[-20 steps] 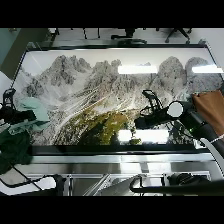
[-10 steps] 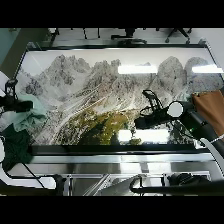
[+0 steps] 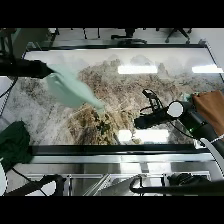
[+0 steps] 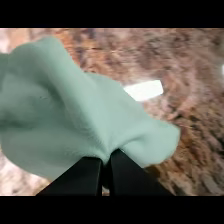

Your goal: Fold the shirts.

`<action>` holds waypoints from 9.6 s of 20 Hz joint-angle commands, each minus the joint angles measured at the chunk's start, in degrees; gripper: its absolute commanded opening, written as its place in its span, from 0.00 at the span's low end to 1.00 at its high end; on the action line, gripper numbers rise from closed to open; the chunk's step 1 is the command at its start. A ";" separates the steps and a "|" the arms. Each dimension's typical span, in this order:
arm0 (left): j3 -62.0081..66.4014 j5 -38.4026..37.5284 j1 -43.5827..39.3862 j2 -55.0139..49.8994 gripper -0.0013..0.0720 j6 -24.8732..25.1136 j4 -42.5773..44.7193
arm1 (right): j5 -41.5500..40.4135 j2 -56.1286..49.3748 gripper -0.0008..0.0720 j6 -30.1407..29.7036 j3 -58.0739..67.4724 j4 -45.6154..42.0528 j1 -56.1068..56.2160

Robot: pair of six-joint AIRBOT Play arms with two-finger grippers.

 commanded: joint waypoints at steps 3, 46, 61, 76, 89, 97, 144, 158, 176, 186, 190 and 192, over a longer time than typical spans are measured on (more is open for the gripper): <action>-3.61 1.25 -16.94 2.01 0.03 -3.58 -3.50 | 1.38 -0.02 0.04 -0.07 0.00 1.16 -0.04; -71.14 45.18 -26.10 5.01 0.57 -1.86 -24.65 | -4.55 -27.06 0.04 -32.44 1.90 32.59 -0.87; -32.63 4.94 1.44 22.62 0.03 4.00 -18.34 | 10.58 3.58 0.04 -37.46 11.65 53.46 -22.58; -20.41 -4.72 8.68 25.51 0.03 5.68 -18.21 | 2.62 12.39 0.04 -35.78 25.24 33.35 -26.69; -15.45 14.36 -2.67 -20.81 0.77 10.95 -18.10 | -13.35 -29.94 0.04 -36.94 8.92 36.39 -27.04; -12.24 -4.13 2.40 -13.51 0.95 -1.29 -17.99 | 4.15 -30.99 0.82 -36.83 19.80 33.66 -37.31; 17.42 7.26 26.43 31.34 0.03 2.23 -20.11 | -11.19 21.64 0.04 -57.31 33.53 62.73 -49.03; -9.22 13.31 5.90 -0.02 0.03 12.74 -25.46 | -8.09 -15.65 0.04 -55.12 26.91 47.87 -29.55; 8.50 -19.71 20.74 -30.42 0.74 -0.42 -18.73 | 10.58 -29.90 0.48 -30.93 26.58 19.54 -42.34; -34.40 -5.18 28.11 -15.41 0.74 7.34 1.40 | 9.84 -19.69 0.48 -29.79 2.12 10.75 -47.89; -37.99 3.65 28.72 -15.43 0.74 7.76 0.81 | 9.79 -19.69 0.48 -29.99 0.83 11.78 -46.47; -38.36 6.88 27.23 -16.57 0.74 9.86 -1.90 | 9.62 -19.76 0.48 -29.99 0.22 12.17 -45.00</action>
